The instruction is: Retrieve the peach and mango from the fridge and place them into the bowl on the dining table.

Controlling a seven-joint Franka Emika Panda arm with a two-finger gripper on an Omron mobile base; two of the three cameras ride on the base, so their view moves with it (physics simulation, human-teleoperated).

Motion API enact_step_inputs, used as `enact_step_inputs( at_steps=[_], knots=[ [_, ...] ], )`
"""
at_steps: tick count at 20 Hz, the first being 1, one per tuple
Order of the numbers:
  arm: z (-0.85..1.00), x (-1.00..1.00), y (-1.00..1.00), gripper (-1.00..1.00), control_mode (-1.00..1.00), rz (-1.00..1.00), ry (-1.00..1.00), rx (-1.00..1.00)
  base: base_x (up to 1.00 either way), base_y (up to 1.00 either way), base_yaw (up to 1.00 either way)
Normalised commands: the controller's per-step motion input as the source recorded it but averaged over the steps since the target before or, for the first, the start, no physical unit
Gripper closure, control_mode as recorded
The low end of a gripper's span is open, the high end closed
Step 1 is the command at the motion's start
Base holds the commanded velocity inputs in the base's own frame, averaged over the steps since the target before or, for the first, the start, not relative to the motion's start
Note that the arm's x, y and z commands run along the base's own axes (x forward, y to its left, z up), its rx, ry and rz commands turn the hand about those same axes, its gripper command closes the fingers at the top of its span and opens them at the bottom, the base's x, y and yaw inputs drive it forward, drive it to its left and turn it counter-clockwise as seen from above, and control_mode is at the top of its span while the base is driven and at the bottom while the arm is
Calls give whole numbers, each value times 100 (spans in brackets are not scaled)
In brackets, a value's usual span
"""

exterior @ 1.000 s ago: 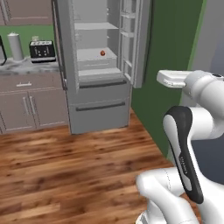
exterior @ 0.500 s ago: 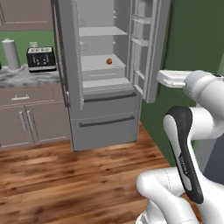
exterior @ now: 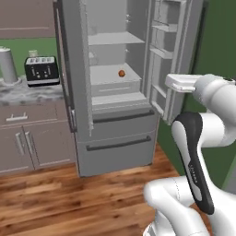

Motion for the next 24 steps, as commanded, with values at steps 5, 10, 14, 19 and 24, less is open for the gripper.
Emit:
enact_step_inputs(
  at_steps=[5,10,14,19,24],
  knots=[
    [0,0,0,-100,100,0,0,0,77,-15,0],
    [0,0,0,-100,100,0,0,0,72,-18,0],
    [0,0,0,-100,100,0,0,0,64,-21,0],
    [0,0,0,-100,100,0,0,0,63,-22,0],
    [0,0,0,-100,100,0,0,0,59,-24,0]
  ],
)
